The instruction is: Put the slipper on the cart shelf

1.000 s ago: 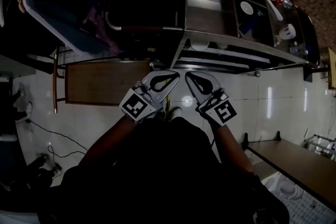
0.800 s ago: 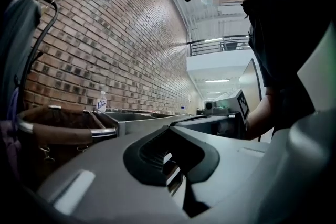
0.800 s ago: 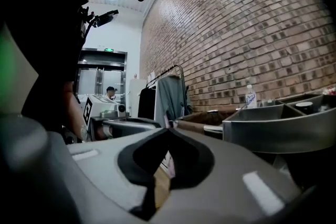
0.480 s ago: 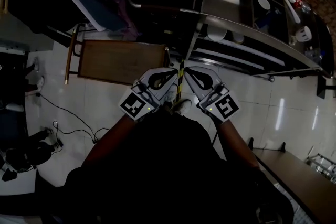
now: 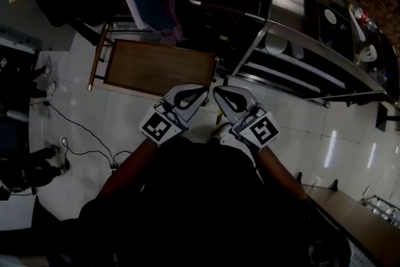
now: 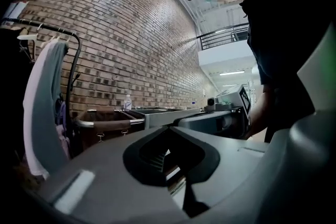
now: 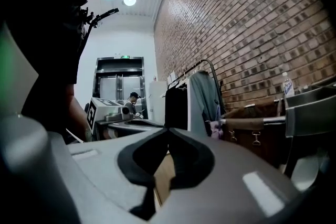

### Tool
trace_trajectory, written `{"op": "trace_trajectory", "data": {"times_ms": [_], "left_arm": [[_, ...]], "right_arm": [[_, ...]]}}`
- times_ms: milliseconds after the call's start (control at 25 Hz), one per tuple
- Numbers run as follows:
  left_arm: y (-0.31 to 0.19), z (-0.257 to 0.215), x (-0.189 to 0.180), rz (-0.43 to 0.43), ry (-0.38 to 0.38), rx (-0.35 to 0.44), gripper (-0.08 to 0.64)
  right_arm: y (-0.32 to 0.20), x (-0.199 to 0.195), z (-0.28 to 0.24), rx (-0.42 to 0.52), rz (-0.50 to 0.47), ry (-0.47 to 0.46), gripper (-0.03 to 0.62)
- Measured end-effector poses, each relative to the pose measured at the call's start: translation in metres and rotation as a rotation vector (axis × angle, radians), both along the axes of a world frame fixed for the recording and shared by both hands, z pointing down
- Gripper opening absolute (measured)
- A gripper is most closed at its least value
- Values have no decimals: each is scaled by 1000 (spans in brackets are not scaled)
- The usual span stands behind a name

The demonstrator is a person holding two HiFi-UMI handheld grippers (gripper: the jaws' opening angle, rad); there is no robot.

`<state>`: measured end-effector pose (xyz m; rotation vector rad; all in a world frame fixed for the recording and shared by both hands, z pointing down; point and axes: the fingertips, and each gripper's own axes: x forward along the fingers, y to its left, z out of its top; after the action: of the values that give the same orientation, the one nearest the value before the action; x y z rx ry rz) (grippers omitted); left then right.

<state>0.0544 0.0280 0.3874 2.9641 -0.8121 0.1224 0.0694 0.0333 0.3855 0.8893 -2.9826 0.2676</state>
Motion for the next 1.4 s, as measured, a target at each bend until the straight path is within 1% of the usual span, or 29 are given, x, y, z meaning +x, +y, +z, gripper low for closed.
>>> {"op": "trace_trajectory", "data": {"times_ms": [120, 320, 440, 560, 680, 800, 960, 1120, 1400], "left_arm": [[0, 0, -29, 35, 11, 0, 2], [-9, 2, -91, 86, 28, -6, 2], [-16, 6, -126, 125, 40, -15, 2], [-21, 7, -153, 159, 54, -29, 2], [-23, 9, -171, 177, 58, -25, 2], [-21, 9, -178, 174, 65, -27, 2], [-20, 6, -178, 157, 71, -23, 3], [-20, 4, -173, 140, 78, -26, 2], [-19, 6, -158, 118, 69, -15, 2]], "right_arm": [[-1, -34, 1, -10, 20, 1, 2], [-13, -92, 4, -39, 111, -12, 2], [-19, -127, 8, -48, 158, 2, 2], [-23, -152, 9, -53, 201, 13, 2], [-25, -167, 8, -51, 226, 25, 2], [-22, -174, 9, -52, 225, 36, 2], [-19, -174, 6, -53, 210, 45, 2], [-20, -170, 5, -47, 185, 53, 2], [-17, -158, 6, -26, 167, 50, 2]]}}
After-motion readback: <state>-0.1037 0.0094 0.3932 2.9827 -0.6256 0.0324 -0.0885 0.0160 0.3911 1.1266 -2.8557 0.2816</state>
